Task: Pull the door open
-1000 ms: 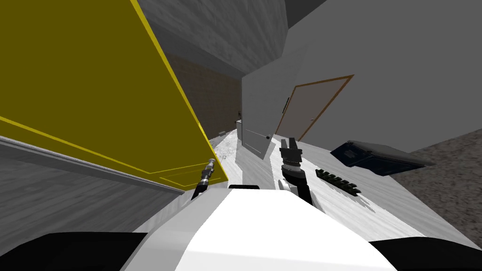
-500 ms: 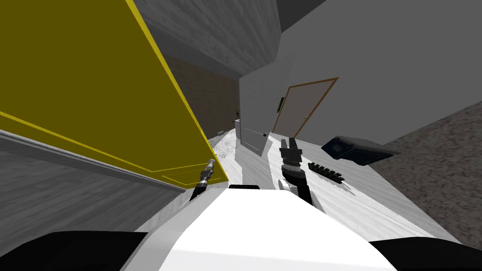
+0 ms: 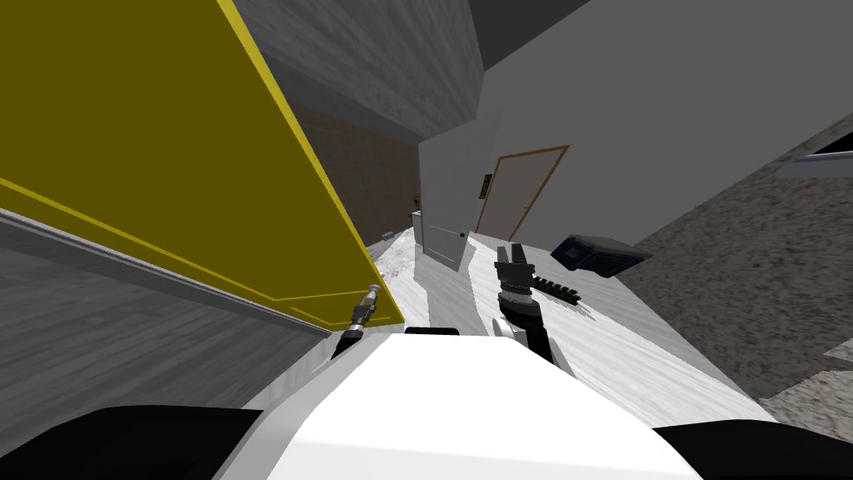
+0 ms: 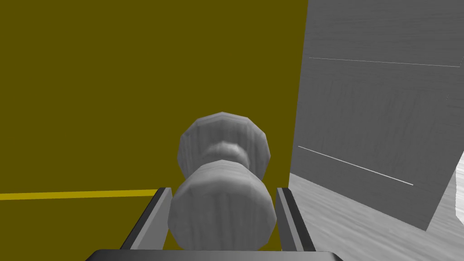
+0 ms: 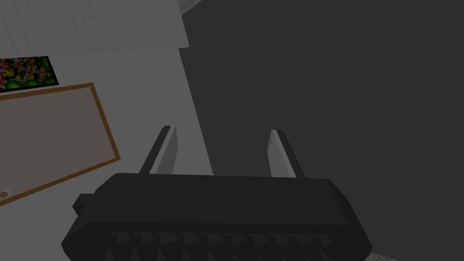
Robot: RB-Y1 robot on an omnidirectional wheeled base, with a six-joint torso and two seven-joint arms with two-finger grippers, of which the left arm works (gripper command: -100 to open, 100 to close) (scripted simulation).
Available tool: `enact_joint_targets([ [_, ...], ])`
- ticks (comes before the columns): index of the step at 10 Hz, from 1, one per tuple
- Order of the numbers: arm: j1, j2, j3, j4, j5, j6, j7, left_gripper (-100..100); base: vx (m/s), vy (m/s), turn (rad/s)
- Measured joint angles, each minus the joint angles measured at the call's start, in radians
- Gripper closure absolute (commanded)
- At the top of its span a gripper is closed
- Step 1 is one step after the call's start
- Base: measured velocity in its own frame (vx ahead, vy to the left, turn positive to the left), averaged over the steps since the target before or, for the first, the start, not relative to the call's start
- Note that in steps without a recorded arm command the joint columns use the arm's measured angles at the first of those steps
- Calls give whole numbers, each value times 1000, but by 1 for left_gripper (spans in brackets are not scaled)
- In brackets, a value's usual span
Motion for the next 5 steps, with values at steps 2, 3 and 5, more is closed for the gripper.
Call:
enact_joint_targets([
  [2,5,4,-7,9,-4,-10,9,100,-170,51,-130],
  [3,8,10,-12,8,-8,-23,16,100,-216,67,-147],
  [5,24,24,-24,5,-16,-45,30,100,-183,44,-110],
])
